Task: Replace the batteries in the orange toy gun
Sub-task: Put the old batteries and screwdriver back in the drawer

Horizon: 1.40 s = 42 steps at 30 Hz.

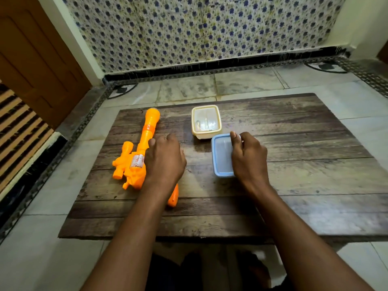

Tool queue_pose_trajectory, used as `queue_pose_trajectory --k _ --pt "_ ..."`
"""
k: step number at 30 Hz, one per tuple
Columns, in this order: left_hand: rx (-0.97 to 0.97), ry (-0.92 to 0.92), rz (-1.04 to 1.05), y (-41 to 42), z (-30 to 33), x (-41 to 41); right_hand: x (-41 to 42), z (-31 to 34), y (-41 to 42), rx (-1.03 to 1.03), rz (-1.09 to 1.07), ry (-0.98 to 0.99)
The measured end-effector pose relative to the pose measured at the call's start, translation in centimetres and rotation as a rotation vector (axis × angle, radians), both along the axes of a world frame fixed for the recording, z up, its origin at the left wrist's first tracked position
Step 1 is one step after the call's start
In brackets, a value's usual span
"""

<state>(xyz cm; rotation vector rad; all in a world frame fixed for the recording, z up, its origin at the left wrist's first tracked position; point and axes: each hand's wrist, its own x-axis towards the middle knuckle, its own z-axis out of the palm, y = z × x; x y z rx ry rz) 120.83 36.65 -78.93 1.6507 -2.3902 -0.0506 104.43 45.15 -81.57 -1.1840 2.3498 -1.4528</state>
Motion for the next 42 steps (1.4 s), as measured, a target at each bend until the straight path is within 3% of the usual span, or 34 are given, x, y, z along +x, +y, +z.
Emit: queue_pose_trajectory --k 4,10,14,16,18,22,29,35,38,42 --pt "0.072 -0.167 0.026 -1.1 -0.2 -0.4 -0.3 0.2 0.3 0.043 0.018 -0.008" --pt "0.056 0.035 0.042 -0.9 -1.0 -1.0 -0.3 0.2 -0.4 0.021 0.064 -0.015" --pt "0.051 0.485 0.104 -0.2 -0.3 -1.3 -0.2 0.4 -0.7 -0.025 0.091 -0.011" --pt "0.161 0.753 0.058 0.6 0.1 -1.8 0.1 0.8 -0.8 -0.069 0.095 0.002" --pt "0.229 0.862 0.080 1.7 -0.7 -2.5 0.5 1.0 -1.0 -0.107 0.083 0.010" --pt "0.264 0.706 0.147 2.8 -2.9 -3.5 1.3 -0.3 -1.4 -0.039 0.056 0.027" --pt "0.255 0.651 0.240 3.4 -2.9 -5.5 2.0 -1.3 -1.9 0.042 0.040 0.019" --pt "0.442 0.733 0.212 1.4 -3.2 -4.2 0.9 -1.2 -2.0 0.075 0.011 -0.014" --pt "0.419 0.731 0.199 1.3 -3.2 -3.2 0.5 -1.3 -2.1 0.054 0.010 -0.038" --pt "0.486 0.996 0.229 1.8 -2.0 -2.6 0.6 -1.0 -2.2 -0.012 0.027 -0.035"
